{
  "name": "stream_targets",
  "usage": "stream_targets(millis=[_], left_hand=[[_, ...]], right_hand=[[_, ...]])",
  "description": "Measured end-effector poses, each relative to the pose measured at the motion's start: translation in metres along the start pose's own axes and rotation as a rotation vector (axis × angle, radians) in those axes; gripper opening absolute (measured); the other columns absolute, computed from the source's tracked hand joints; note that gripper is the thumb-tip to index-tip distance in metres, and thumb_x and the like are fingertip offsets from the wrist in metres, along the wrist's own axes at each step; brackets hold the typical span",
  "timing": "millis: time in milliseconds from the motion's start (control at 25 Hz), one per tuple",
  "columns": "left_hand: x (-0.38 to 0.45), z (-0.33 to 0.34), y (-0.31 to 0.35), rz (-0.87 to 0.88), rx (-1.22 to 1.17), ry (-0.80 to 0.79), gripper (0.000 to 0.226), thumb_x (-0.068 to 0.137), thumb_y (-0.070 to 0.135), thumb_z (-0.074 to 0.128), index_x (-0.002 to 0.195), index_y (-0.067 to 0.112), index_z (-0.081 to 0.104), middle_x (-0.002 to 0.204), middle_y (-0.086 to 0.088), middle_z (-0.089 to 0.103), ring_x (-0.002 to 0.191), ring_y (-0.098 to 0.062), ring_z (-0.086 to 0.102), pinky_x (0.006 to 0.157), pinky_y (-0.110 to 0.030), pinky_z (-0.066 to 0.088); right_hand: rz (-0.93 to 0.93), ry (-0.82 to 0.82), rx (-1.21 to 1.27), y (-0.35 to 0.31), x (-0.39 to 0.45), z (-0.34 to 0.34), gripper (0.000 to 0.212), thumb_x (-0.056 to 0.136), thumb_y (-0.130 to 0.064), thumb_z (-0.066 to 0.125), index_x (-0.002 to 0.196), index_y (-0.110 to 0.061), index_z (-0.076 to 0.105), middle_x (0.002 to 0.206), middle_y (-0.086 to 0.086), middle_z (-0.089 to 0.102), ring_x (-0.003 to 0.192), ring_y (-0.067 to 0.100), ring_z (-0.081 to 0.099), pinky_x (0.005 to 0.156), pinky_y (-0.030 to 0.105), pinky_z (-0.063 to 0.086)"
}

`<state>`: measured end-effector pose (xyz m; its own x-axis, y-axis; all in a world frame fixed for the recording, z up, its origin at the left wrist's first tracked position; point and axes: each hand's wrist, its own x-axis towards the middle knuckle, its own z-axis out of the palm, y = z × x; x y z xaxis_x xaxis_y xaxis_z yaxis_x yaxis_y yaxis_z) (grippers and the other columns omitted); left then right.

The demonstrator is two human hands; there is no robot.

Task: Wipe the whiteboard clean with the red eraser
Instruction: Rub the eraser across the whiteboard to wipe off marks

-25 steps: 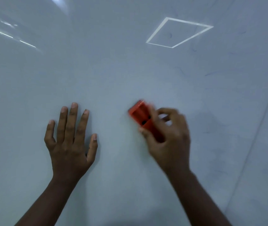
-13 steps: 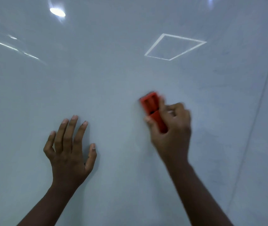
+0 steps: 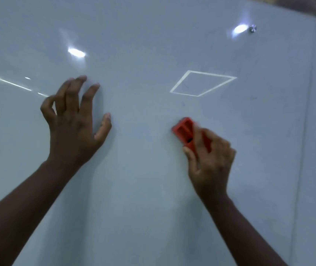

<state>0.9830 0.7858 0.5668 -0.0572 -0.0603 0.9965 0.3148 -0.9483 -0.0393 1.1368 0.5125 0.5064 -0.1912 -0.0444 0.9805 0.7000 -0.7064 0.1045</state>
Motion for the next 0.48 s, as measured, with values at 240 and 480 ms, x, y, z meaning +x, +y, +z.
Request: stream_targets(millis=[240, 480], left_hand=[[0.019, 0.012, -0.010, 0.043, 0.028, 0.007, 0.066, 0.106, 0.036, 0.037, 0.167, 0.012, 0.029, 0.176, -0.013, 0.017, 0.163, -0.029, 0.019, 0.125, -0.059, 0.015], [0.021, 0.013, -0.010, 0.065, 0.031, -0.013, 0.068, 0.106, 0.037, 0.031, 0.168, 0.012, 0.024, 0.177, -0.012, 0.011, 0.164, -0.027, 0.014, 0.129, -0.058, 0.010]], right_hand=[[0.383, 0.183, 0.110, 0.049, 0.054, 0.008, 0.060, 0.097, -0.040, 0.067, 0.149, -0.012, 0.055, 0.111, 0.014, 0.055, 0.097, 0.030, 0.054, 0.083, 0.042, 0.052], [-0.006, 0.041, 0.255, -0.058, 0.034, 0.027, 0.058, 0.090, -0.034, 0.070, 0.142, -0.009, 0.063, 0.103, 0.007, 0.054, 0.088, 0.032, 0.054, 0.080, 0.045, 0.050]])
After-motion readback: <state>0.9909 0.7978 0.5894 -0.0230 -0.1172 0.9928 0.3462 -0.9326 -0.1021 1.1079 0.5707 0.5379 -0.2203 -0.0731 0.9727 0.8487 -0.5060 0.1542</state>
